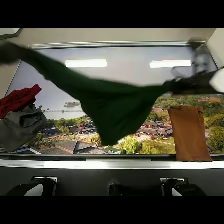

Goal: Fold the shirts.

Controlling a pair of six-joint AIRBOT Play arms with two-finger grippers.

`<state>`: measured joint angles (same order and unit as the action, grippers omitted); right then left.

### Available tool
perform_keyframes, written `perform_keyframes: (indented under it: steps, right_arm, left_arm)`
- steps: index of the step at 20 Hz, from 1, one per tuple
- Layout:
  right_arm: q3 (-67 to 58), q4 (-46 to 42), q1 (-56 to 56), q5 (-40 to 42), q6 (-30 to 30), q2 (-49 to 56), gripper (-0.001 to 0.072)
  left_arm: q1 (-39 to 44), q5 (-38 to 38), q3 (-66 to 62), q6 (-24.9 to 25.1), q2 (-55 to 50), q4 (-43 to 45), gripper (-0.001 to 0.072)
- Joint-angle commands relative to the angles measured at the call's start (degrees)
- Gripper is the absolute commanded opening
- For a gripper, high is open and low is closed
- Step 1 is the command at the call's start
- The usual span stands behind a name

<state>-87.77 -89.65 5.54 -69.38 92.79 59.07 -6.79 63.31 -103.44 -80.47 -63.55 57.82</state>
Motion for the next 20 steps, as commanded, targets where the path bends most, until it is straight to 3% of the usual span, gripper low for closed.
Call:
perform_keyframes:
  steps: [1, 5, 9, 12, 14, 17, 20]
  right_arm:
    - [-14.7, -10.8, 0.0, 8.3, 7.5, -11.4, 0.0034]
    - [-16.0, -10.9, 0.0, 8.7, 10.1, -15.4, 0.0034]
    - [-15.9, -12.4, 0.0, 5.1, 10.1, -14.2, 0.0035]
    - [-15.0, -11.2, 0.0, -9.7, 9.8, -7.4, 0.0035]
    - [-9.3, -7.9, 0.0, -17.3, 5.6, -1.0, 0.0035]
    - [1.6, -3.8, 0.0, -11.2, 2.3, 7.1, 0.0036]
    - [4.6, -3.3, 0.0, 5.2, 4.7, 17.3, 0.0036]
  left_arm:
    - [0.0, -8.4, -14.4, -6.7, 9.0, 5.4, 0.0029]
    - [0.0, -4.7, -12.4, -8.7, 15.3, 6.2, 0.0029]
    - [0.0, 11.5, -10.1, -10.5, 15.7, 16.0, 0.0029]
    - [0.1, 21.6, 1.9, -10.6, 15.8, 18.1, 0.0029]
    - [1.5, 23.7, 16.2, -10.6, 16.0, 17.0, 0.0029]
    - [5.7, 21.2, 38.6, -7.7, 15.5, 13.9, 0.0029]
    - [7.5, 8.3, 51.5, -7.4, 12.7, 14.0, 0.0029]
